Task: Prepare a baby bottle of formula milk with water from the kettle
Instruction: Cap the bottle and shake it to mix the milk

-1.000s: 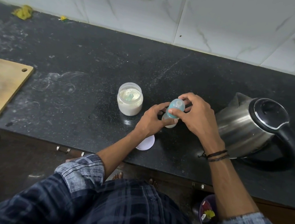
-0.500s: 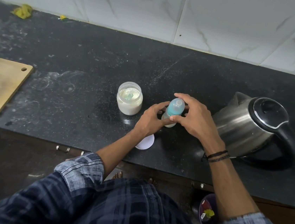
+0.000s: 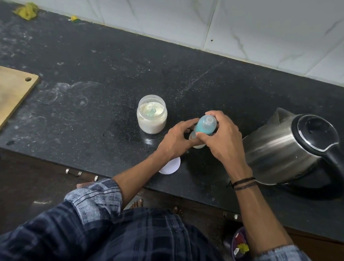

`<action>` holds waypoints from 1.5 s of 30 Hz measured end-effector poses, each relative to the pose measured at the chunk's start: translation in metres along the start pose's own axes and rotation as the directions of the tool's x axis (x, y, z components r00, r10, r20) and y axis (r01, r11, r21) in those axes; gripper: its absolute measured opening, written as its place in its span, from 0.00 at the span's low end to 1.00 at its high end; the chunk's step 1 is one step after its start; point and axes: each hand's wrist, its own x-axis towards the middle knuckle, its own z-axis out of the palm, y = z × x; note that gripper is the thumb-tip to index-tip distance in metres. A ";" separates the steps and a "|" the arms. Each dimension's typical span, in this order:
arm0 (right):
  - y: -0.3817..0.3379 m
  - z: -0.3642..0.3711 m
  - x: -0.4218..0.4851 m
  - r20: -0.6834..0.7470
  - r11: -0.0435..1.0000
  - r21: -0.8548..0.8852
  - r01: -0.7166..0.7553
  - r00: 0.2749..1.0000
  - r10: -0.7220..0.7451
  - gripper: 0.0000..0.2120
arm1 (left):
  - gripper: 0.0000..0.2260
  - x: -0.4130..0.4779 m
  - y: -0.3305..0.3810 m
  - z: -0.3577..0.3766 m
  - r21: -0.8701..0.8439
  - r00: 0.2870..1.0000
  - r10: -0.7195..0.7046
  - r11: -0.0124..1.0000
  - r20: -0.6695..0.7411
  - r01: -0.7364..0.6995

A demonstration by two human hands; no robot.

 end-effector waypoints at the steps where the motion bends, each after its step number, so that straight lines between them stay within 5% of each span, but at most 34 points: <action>1: -0.001 0.001 0.000 -0.006 1.000 -0.006 -0.004 1.000 0.004 0.32 | 0.27 0.000 0.000 0.000 0.001 1.000 0.001 1.000 0.000 -0.001; 6: -0.002 -0.001 0.001 0.030 0.998 -0.058 0.003 1.000 -0.001 0.37 | 0.28 0.001 -0.001 -0.002 0.025 1.000 0.014 1.000 0.005 -0.014; 13: -0.004 0.002 0.002 -0.032 0.996 -0.090 -0.015 0.999 0.013 0.30 | 0.27 0.000 -0.001 -0.001 0.033 1.000 0.023 0.999 -0.001 -0.023; 18: -0.002 0.002 0.000 -0.020 0.996 -0.089 -0.003 1.000 0.001 0.38 | 0.28 -0.002 0.001 -0.002 0.055 1.000 0.018 0.998 -0.010 -0.018; 22: -0.002 0.005 0.001 -0.056 0.994 -0.111 0.010 0.998 -0.017 0.32 | 0.32 -0.004 0.003 0.000 0.046 1.000 0.015 0.999 0.000 -0.015; 45: -0.007 0.015 0.002 -0.113 0.989 -0.143 -0.032 0.993 0.016 0.34 | 0.26 -0.003 0.006 -0.003 0.096 0.998 -0.033 0.995 -0.049 0.038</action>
